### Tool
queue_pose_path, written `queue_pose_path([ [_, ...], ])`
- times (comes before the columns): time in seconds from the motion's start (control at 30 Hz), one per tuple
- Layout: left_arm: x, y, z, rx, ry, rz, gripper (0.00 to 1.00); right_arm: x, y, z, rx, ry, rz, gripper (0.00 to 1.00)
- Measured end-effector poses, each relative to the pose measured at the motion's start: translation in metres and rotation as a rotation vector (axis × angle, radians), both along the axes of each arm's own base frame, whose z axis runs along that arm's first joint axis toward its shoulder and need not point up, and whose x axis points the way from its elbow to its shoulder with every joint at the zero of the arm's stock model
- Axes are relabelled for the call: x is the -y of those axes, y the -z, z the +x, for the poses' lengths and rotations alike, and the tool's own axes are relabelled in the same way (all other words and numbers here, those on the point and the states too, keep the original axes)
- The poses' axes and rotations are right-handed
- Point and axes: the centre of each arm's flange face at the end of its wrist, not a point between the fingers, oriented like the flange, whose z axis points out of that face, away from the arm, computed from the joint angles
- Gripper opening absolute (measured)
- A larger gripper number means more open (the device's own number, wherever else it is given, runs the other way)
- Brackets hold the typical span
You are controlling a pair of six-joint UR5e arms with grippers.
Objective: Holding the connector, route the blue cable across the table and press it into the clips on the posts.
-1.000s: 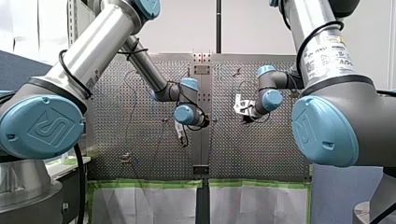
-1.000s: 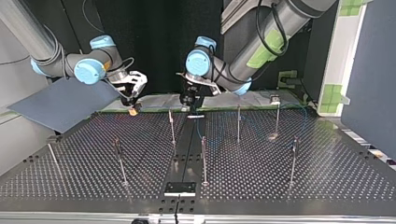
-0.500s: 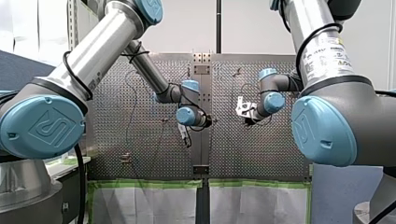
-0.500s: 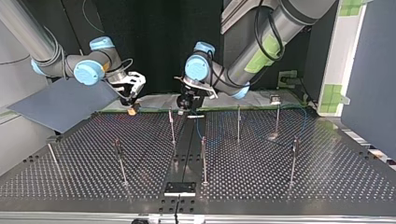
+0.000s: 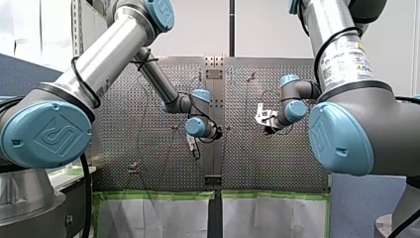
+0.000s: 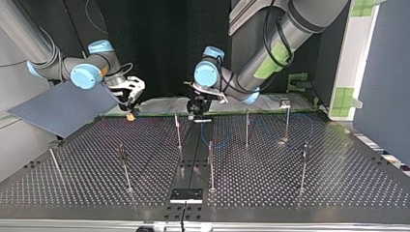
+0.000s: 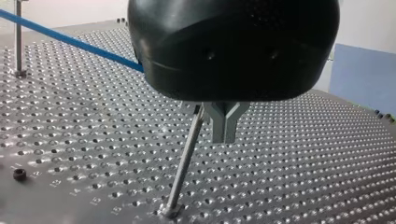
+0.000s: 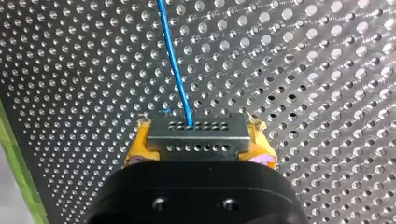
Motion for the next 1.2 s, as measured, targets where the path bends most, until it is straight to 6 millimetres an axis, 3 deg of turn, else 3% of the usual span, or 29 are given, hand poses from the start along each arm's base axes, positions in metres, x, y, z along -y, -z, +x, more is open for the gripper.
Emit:
queue_pose_path([
  [0.37, -0.008, -0.031, 0.038, 0.052, -0.035, -0.022, 0.00, 0.013, -0.008, -0.005, 0.012, 0.005, -0.032, 0.00],
  [0.7, -0.022, -0.037, 0.051, 0.047, -0.055, 0.004, 0.03, 0.022, -0.019, -0.003, 0.012, -0.004, -0.061, 0.00],
  [0.77, -0.021, -0.036, 0.050, 0.038, -0.053, 0.015, 0.23, 0.021, -0.019, -0.001, 0.008, -0.009, -0.064, 0.00],
  [0.8, -0.021, -0.036, 0.048, 0.034, -0.051, 0.021, 0.23, 0.020, -0.019, 0.000, 0.005, -0.012, -0.065, 0.00],
  [0.87, -0.019, -0.035, 0.045, 0.030, -0.046, 0.039, 0.46, 0.020, -0.019, 0.001, 0.001, -0.015, -0.068, 0.00],
  [0.9, -0.018, -0.034, 0.044, 0.030, -0.045, 0.048, 0.46, 0.019, -0.019, 0.002, -0.002, -0.017, -0.070, 0.00],
  [0.97, -0.015, -0.033, 0.041, 0.026, -0.043, 0.063, 0.78, 0.019, -0.019, 0.003, -0.007, -0.019, -0.072, 0.00],
  [1.0, -0.014, -0.033, 0.039, 0.022, -0.042, 0.069, 0.78, 0.019, -0.019, 0.003, -0.009, -0.021, -0.073, 0.00],
  [1.03, -0.013, -0.033, 0.038, 0.018, -0.040, 0.074, 0.99, 0.019, -0.019, 0.003, -0.011, -0.022, -0.074, 0.00],
  [1.2, -0.010, -0.030, 0.028, -0.013, -0.047, 0.120, 0.99, 0.016, -0.017, 0.005, -0.024, -0.030, -0.073, 0.00],
])
